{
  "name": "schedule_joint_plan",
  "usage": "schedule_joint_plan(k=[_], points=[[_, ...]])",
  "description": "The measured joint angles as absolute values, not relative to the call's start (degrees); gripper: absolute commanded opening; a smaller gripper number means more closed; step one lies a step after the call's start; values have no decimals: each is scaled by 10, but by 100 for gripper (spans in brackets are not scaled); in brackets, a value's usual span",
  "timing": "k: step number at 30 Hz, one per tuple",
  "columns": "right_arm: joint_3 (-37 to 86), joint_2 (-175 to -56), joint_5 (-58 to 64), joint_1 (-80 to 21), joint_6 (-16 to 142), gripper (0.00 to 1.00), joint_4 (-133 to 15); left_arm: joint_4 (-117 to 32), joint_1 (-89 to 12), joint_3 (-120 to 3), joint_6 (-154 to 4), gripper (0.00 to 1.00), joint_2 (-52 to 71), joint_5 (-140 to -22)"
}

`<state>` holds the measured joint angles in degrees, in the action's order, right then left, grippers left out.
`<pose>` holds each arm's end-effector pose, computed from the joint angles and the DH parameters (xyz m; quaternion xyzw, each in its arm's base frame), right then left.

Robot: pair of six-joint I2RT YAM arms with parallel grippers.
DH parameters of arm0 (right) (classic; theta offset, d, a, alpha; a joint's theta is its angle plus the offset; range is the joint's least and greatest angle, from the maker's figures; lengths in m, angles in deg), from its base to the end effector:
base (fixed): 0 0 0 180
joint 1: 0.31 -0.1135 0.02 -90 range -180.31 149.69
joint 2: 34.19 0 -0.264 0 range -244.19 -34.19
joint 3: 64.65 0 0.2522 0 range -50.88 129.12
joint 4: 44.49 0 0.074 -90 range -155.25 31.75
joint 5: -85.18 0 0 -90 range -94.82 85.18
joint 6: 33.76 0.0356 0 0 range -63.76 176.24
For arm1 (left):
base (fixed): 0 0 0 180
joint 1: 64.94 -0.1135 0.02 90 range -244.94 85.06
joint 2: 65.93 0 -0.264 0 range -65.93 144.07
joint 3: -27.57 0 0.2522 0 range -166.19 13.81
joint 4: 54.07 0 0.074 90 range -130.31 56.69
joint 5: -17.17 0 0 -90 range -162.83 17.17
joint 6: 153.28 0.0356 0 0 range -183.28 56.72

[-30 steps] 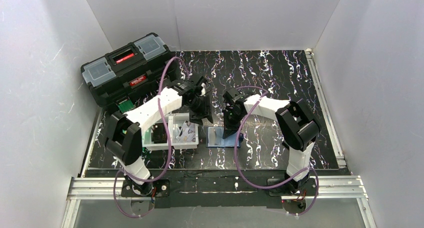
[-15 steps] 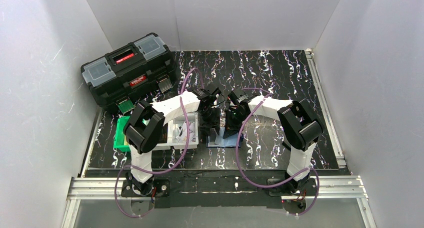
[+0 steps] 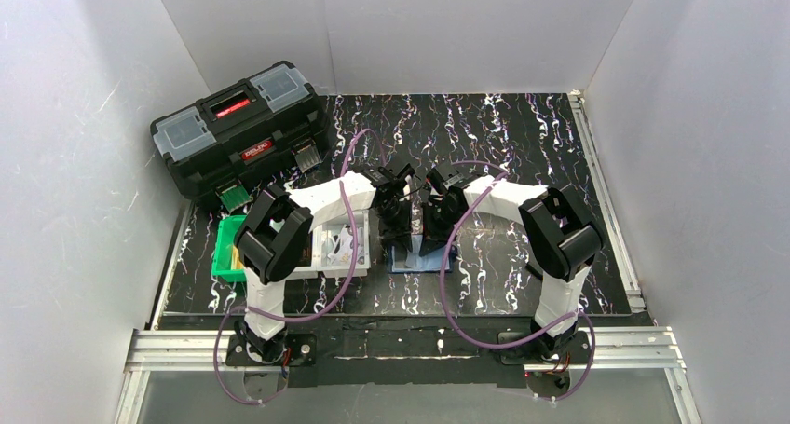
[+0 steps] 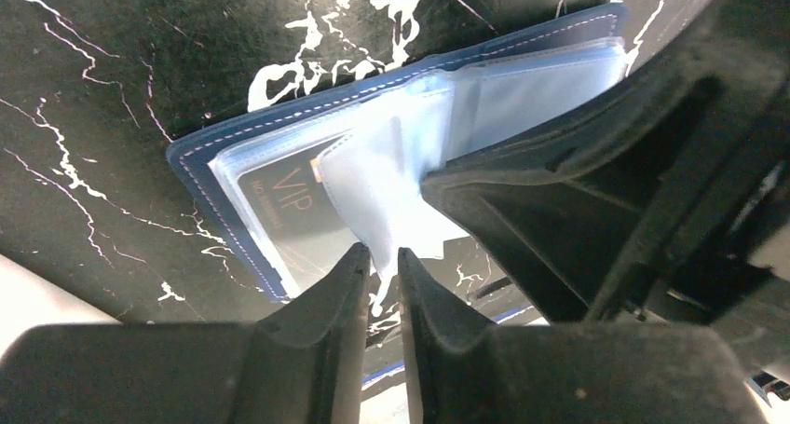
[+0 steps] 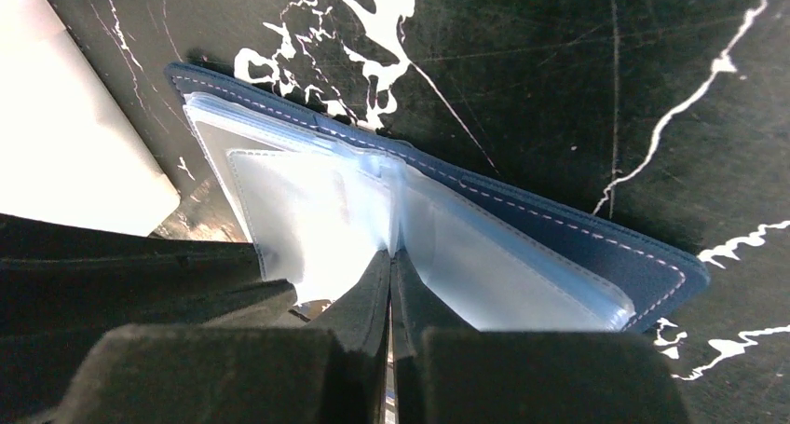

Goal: Take the credit cards out of the card holder
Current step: Remove the credit card from the card holder.

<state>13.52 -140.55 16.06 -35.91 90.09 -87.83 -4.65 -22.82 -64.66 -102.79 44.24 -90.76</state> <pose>0.2777 0.2144 0.1459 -0.0439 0.9701 0.2369 0.0278 0.2838 -0.2714 0.1841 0.0526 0.9676 -0.2424 0.0469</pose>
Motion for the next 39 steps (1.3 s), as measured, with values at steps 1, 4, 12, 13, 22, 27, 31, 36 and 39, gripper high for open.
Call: schedule_joint_plan(k=[1, 4, 12, 13, 22, 27, 31, 36, 39], points=[[136, -1405, 157, -359, 900, 4, -881, -47, -228, -646, -1028, 12, 444, -908], [140, -1405, 150, -359, 896, 6, -888, -48, -228, -644, -1029, 3, 445, -907], [143, -1397, 140, -357, 891, 27, -898, -53, -228, -642, -1030, 0, 445, -905], [145, -1394, 137, -356, 890, 30, -900, -53, -228, -641, -1031, 0, 445, -904], [200, -1338, 121, -347, 889, 43, -936, -54, -227, -641, -1036, 0, 445, -904], [218, -1303, 91, -336, 890, 43, -964, -54, -219, -642, -1036, 1, 445, -905], [215, -1277, 56, -314, 890, 43, -990, -54, -209, -655, -1037, 11, 445, -905], [200, -1237, 25, -284, 890, 44, -1008, -53, -197, -700, -1038, 16, 449, -905], [190, -1216, 11, -273, 890, 44, -1019, -57, -191, -736, -1038, 23, 466, -910]])
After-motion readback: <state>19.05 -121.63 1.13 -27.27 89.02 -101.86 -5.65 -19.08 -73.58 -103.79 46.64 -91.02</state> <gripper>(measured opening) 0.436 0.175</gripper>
